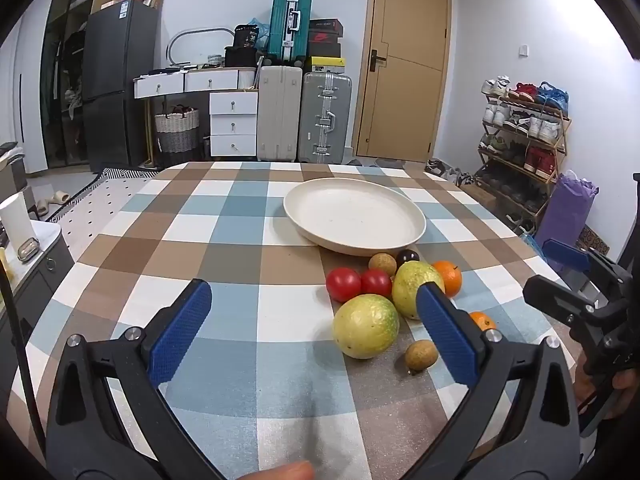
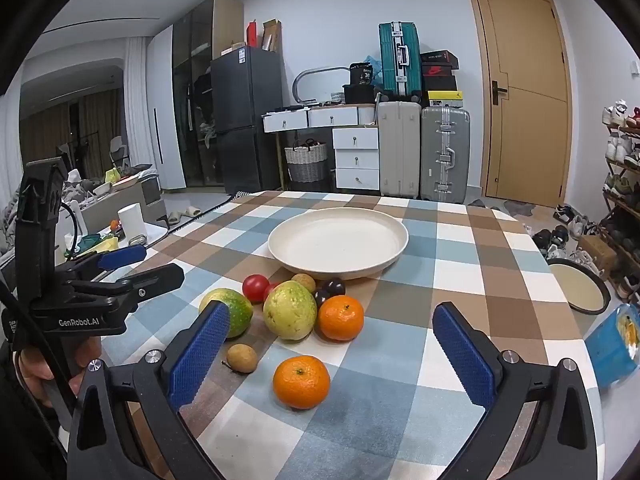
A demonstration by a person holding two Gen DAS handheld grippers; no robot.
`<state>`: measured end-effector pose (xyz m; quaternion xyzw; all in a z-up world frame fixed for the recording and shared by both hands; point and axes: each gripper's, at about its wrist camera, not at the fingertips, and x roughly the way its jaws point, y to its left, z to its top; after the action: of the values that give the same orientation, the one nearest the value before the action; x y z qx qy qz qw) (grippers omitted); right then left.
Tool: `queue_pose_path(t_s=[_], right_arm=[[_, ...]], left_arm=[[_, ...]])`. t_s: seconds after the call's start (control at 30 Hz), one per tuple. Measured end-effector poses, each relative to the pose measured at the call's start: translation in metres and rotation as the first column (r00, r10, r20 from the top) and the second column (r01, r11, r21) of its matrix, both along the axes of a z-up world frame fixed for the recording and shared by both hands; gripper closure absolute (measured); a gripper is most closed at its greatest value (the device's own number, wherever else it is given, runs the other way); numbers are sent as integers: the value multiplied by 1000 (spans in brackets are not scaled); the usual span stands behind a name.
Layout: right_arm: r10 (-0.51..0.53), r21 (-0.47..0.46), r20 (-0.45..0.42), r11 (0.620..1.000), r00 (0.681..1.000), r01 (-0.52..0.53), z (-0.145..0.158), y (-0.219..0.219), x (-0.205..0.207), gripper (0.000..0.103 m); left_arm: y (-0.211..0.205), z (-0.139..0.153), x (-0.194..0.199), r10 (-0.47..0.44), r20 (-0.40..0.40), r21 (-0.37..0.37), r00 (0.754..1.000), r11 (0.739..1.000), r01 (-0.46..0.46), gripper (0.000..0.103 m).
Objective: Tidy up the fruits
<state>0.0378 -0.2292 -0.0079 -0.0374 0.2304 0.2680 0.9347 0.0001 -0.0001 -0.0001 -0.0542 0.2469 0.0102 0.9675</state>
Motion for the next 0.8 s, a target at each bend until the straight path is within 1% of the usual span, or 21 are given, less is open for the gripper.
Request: queue_pose_path(t_s=[0.13, 0.2, 0.4, 0.8], right_arm=[[0, 10, -9, 1000, 1000, 0, 0, -1, 0, 0], [0, 8, -12, 1000, 1000, 0, 0, -1, 0, 0], [0, 5, -10, 1000, 1000, 0, 0, 0, 0, 0], [-1, 1, -12, 1000, 1000, 1, 0, 0, 0, 0]], left_arm=[[-1, 0, 0, -4, 6, 8, 1000, 1000, 4, 1], [-5, 1, -9, -2, 32, 28, 999, 1000, 1, 1], [-7, 2, -5, -5, 10, 27, 1000, 1000, 5, 1], [-5, 4, -6, -17, 16, 24, 1000, 1000, 16, 1]])
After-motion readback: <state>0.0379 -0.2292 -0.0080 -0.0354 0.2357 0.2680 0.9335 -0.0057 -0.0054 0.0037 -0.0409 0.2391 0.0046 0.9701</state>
